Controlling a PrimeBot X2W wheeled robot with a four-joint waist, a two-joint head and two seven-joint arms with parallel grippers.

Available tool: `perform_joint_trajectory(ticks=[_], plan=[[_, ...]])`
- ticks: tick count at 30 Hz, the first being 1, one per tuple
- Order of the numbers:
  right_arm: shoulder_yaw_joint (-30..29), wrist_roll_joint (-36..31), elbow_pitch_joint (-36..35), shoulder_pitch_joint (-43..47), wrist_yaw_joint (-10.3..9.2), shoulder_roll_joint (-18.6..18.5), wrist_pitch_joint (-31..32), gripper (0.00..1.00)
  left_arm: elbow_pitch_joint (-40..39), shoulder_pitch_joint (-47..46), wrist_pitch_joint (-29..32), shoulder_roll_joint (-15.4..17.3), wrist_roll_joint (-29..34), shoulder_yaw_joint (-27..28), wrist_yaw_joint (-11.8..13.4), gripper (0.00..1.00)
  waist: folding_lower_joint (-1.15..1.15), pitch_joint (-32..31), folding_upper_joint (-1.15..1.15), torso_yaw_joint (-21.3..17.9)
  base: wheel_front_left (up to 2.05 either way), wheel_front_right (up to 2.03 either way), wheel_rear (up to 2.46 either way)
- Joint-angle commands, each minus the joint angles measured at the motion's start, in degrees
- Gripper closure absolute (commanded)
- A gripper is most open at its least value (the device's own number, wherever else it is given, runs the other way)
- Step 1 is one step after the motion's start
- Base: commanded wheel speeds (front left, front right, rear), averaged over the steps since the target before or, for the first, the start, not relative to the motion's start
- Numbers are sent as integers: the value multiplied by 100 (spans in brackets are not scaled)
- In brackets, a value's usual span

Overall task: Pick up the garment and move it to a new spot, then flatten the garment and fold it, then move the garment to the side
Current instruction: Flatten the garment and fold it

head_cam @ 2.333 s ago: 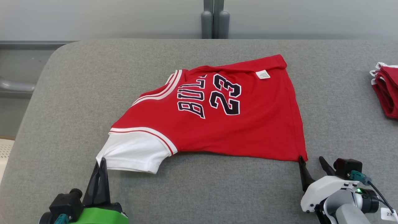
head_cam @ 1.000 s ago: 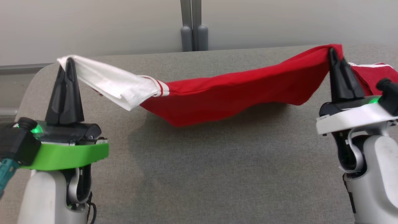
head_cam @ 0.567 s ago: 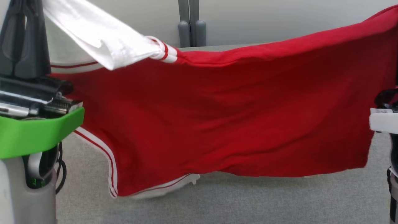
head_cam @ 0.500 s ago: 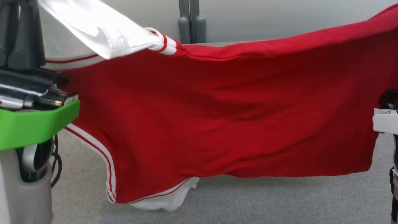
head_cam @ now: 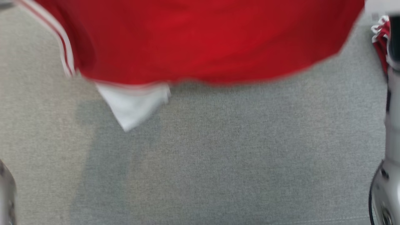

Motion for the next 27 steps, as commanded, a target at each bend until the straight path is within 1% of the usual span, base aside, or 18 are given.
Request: perform_joint_trajectory(ticks=[1, 5, 6, 7, 9, 11, 13, 14, 16, 18, 21, 27], plan=[[-38, -194, 575, -550, 0, 146, -294, 100, 430, -454, -112, 41, 172, -47, 40, 100, 0, 718, 0, -184, 0, 0, 0], [-237, -716, 2136, -1739, -2, 455, -1041, 100, 1452, -1397, -560, -22, 542, -232, 178, 100, 0, 868, 0, -246, 0, 0, 0], [-275, -816, 2352, -1911, -2, 497, -1160, 100, 1594, -1529, -643, -39, 588, -256, 205, 100, 0, 900, 0, -249, 0, 0, 0], [-357, -1013, 2757, -2216, -2, 563, -1312, 100, 1833, -1780, -836, -88, 660, -288, 256, 100, 0, 982, 0, -245, 0, 0, 0], [-526, -1280, 3266, -2618, -2, 662, -1496, 100, 2133, -2141, -1149, -115, 788, -320, 365, 100, 0, 1162, 0, -214, 0, 0, 0], [-730, -1472, 3699, -2860, -3, 749, -1600, 100, 2405, -2354, -1334, -172, 822, -326, 456, 100, 0, 1318, 0, -175, 0, 0, 0], [-917, -1677, 4021, -3036, -2, 805, -1653, 100, 2605, -2494, -1427, -322, 674, -199, 577, 100, 0, 1483, 0, -120, 0, 0, 0], [-996, -1743, 4141, -3096, -3, 817, -1673, 100, 2693, -2486, -1440, -407, 608, -157, 601, 100, 0, 1565, 0, -76, 0, 0, 0], [-1046, -1861, 4309, -3102, -2, 852, -1676, 100, 2774, -2348, -1472, -525, 526, -142, 542, 100, 0, 1751, 0, 1, 0, 0, 0], [-989, -1893, 4369, -2920, -2, 871, -1681, 100, 2613, -2122, -1469, -611, 420, -74, 470, 100, 0, 1922, 0, 62, 0, 0, 0], [-793, -1656, 4428, -2579, -2, 870, -1679, 100, 2253, -1612, -1466, -744, 255, 137, 367, 100, 0, 2073, 0, 146, 0, 0, 0], [-600, -1184, 4404, -1995, -2, 868, -1681, 100, 1437, -520, -1468, -792, 98, 572, 142, 100, 0, 2113, 0, 170, 0, 0, 0]])
